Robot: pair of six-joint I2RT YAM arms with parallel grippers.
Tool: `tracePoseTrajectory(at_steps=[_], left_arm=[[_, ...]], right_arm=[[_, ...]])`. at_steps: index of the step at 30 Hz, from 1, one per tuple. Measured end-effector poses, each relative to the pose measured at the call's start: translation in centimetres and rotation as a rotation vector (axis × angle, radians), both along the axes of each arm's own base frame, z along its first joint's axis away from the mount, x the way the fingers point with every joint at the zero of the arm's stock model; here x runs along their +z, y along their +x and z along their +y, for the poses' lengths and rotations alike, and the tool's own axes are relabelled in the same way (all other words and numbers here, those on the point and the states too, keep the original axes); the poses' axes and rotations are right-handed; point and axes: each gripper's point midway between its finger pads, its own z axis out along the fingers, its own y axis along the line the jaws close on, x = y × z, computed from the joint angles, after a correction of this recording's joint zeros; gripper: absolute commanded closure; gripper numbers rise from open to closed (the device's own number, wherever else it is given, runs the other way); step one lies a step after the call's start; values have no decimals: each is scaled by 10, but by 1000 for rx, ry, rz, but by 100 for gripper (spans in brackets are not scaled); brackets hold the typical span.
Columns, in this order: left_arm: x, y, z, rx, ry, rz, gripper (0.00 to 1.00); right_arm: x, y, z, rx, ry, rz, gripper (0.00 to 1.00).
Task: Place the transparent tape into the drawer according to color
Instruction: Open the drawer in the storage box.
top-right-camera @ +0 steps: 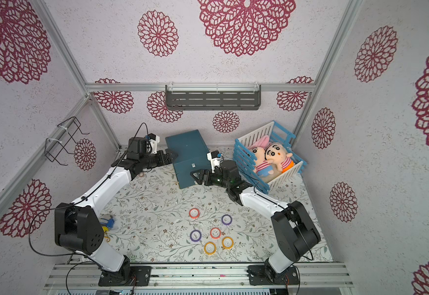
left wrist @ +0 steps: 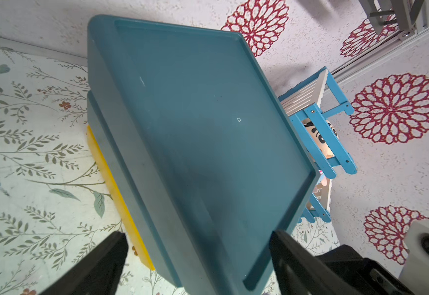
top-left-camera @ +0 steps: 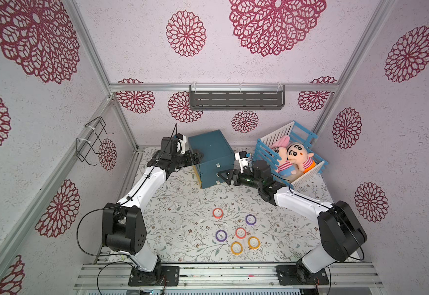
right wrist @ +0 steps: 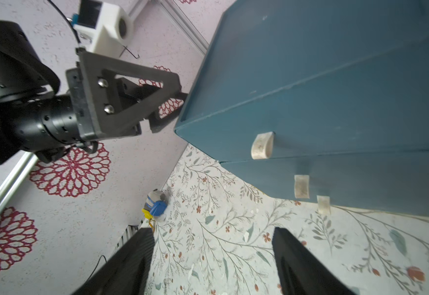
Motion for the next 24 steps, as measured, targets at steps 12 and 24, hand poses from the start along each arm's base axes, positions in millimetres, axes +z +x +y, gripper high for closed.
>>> tracePoseTrajectory(at_steps=[12,24], left_arm=[[-14,2,-4,-5,-28,47,29],[-13,1,-4,-8,-31,48,33]], right_arm=[[-6,18,11,-33,139,81,41],[-24,29,17,-62,205,172,55]])
